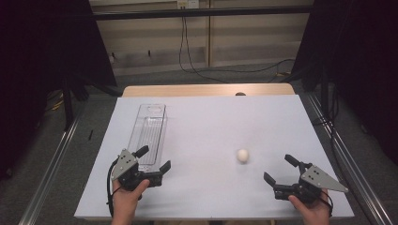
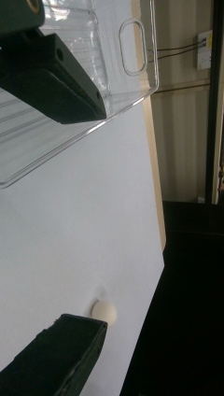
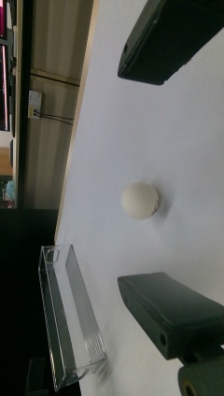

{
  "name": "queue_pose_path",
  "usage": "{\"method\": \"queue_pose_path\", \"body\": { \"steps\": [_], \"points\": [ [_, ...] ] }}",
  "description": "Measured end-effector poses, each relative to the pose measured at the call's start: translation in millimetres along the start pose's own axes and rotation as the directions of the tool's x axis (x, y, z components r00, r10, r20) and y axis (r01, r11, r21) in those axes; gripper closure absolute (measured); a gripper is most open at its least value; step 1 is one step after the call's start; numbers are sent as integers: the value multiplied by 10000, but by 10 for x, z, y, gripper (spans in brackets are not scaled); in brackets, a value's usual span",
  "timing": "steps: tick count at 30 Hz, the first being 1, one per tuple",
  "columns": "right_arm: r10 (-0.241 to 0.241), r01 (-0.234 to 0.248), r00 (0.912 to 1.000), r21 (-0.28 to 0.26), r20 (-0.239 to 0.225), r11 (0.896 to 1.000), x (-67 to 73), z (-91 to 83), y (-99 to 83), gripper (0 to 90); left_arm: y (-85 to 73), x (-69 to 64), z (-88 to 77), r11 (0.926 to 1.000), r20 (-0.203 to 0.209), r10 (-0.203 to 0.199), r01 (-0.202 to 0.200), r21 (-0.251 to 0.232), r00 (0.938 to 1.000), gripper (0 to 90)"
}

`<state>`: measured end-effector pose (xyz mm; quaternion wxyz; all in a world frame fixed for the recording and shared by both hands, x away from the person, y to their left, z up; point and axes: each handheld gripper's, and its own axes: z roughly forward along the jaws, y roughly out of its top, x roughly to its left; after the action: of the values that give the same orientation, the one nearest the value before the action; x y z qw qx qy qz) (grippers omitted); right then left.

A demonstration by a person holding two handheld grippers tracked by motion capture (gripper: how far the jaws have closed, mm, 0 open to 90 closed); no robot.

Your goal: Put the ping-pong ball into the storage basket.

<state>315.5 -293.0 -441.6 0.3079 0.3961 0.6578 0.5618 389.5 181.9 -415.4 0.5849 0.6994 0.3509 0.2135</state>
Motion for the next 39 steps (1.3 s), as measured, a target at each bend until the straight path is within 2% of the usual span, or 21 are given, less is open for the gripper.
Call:
{"method": "queue_pose_path", "body": {
  "steps": [5, 13, 16, 22, 23, 24, 39],
  "points": [
    [-25, 25, 10000, 13, 1, 10000, -1, -2, -1, 19, 17, -18, 25, 9998, 110, 168, -168, 73, 9998, 17],
    [-55, 55, 10000, 4, -41, 10000, -1, -5, 0, 19, 31, -63, 85, 10000, 285, 38, -40, 76, 9996, 17],
    [-88, 88, 9999, -8, -55, 10000, -2, -4, 1, 19, 37, -71, 102, 9997, 312, 182, -186, 143, 9993, 18],
    [-100, 100, 9999, -11, -56, 9999, -2, -4, 2, 20, 42, -99, 134, 9998, 238, 110, -114, 159, 9997, 18],
    [-100, 100, 9999, -11, -56, 9999, -2, -4, 2, 20, 45, -91, 133, 9994, 305, 250, -257, 242, 9992, 18],
    [-95, 95, 9999, -15, -54, 10000, -1, -4, 2, 20, 44, -104, 143, 9997, 316, 133, -140, 204, 9994, 18],
    [-64, 63, 9999, -39, -86, 10000, 4, -4, 4, 21, 62, -136, 193, 9994, 347, 144, -154, 304, 9993, 19]
  ]
}}
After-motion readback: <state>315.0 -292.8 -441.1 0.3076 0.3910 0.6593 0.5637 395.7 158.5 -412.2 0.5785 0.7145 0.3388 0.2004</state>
